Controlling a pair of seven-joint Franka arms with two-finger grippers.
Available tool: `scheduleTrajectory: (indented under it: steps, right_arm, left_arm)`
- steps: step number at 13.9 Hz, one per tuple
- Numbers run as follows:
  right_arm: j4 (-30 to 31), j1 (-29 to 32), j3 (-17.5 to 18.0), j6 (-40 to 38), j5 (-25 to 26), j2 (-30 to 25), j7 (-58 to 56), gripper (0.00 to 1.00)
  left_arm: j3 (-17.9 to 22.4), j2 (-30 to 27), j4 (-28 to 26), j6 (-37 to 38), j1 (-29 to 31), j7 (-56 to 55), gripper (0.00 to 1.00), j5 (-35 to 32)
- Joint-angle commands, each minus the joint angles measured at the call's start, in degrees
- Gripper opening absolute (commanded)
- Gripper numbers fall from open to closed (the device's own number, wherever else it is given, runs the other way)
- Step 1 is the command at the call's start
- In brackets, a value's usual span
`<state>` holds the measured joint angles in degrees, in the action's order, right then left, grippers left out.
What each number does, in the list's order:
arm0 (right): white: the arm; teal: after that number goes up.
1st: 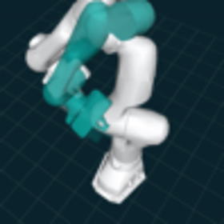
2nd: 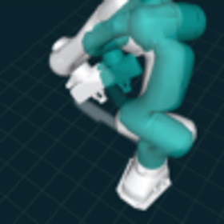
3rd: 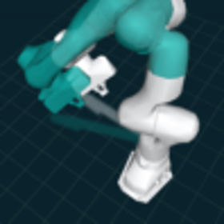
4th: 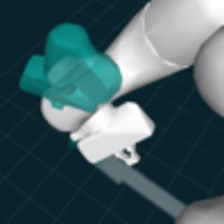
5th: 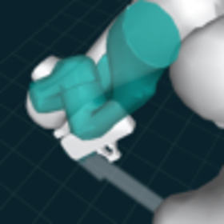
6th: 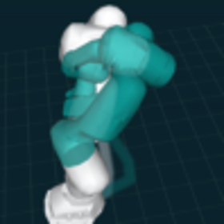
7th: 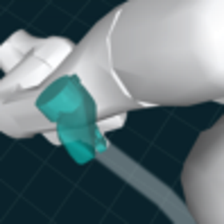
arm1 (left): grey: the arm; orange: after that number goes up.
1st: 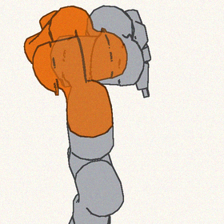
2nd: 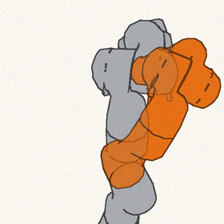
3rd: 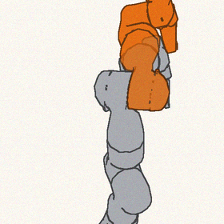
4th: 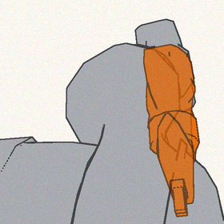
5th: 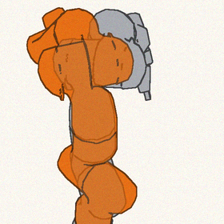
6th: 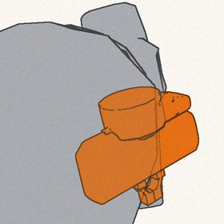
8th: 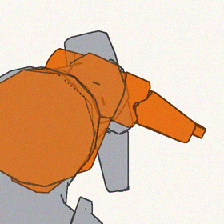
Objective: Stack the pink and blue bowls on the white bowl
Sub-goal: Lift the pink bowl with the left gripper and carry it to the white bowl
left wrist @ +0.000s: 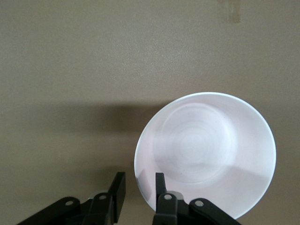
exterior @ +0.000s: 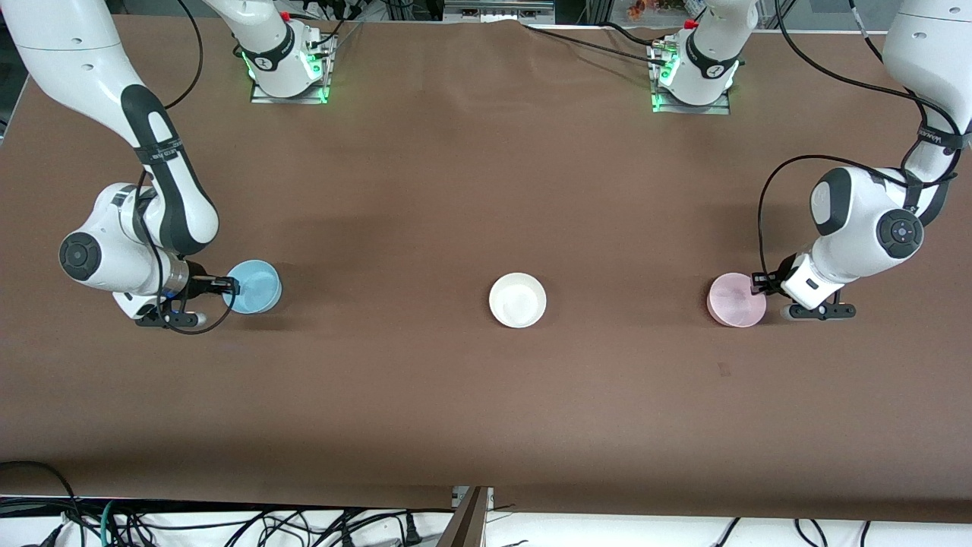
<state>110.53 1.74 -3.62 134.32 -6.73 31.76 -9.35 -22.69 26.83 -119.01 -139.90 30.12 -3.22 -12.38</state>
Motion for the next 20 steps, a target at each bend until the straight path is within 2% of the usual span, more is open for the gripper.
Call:
scheduleTrajectory:
  steps: [1,2,5,10,12,20]
  right_arm:
    - [1.53,0.55,0.64,0.25,-1.45,-1.17,-1.37,0.09]
    - [1.53,0.55,0.72,0.24,-1.45,-1.26,-1.37,0.07]
    - [1.26,0.46,0.81,-0.90,-1.45,-1.26,-1.46,0.00]
    - [0.48,0.46,0.90,-2.56,-1.71,-1.35,-1.37,0.00]
    - [-0.66,0.46,0.90,-4.67,-3.81,-1.43,-1.37,0.00]
    - [-5.84,0.19,0.99,-11.69,-4.26,-1.61,-1.46,0.00]
  left_arm:
    - [-0.51,-0.38,-0.88,-1.26,0.64,-0.56,0.07,-1.42]
    - [-0.51,-0.38,-0.87,-1.26,0.64,-0.56,0.00,-1.34]
    - [-0.51,0.06,-0.61,-1.34,0.55,-0.47,0.00,-1.42]
    - [-0.95,-0.12,0.52,-1.69,0.47,-1.26,0.00,-0.99]
    - [-1.74,-0.12,1.49,-1.61,-0.15,-5.46,0.00,-0.81]
    - [-14.47,-0.29,3.43,-0.99,-1.02,-29.35,0.00,-0.90]
